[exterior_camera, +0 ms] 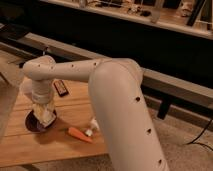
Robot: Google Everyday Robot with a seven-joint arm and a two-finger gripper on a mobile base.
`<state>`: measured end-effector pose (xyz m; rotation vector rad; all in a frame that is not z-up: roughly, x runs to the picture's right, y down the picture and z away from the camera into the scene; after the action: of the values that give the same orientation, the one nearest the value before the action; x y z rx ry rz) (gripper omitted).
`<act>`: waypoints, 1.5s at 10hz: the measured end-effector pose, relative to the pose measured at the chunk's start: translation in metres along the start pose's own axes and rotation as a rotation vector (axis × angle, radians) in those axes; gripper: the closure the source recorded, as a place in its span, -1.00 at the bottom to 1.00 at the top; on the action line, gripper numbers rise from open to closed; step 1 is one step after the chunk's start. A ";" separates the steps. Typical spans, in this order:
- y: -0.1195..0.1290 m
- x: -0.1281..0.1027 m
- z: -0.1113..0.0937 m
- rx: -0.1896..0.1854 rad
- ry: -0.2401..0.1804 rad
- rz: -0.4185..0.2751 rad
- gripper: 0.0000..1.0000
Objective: Place the white sponge in the ceramic bowl
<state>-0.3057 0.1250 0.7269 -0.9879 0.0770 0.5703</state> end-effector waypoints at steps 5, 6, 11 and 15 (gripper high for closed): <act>-0.005 -0.007 -0.016 0.000 -0.048 0.014 -0.46; -0.018 -0.008 -0.039 0.037 -0.081 0.054 -0.46; -0.095 0.047 -0.139 0.359 -0.116 0.328 -0.46; -0.103 0.055 -0.149 0.407 -0.115 0.363 -0.46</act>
<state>-0.1801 -0.0150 0.7047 -0.5437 0.2636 0.9024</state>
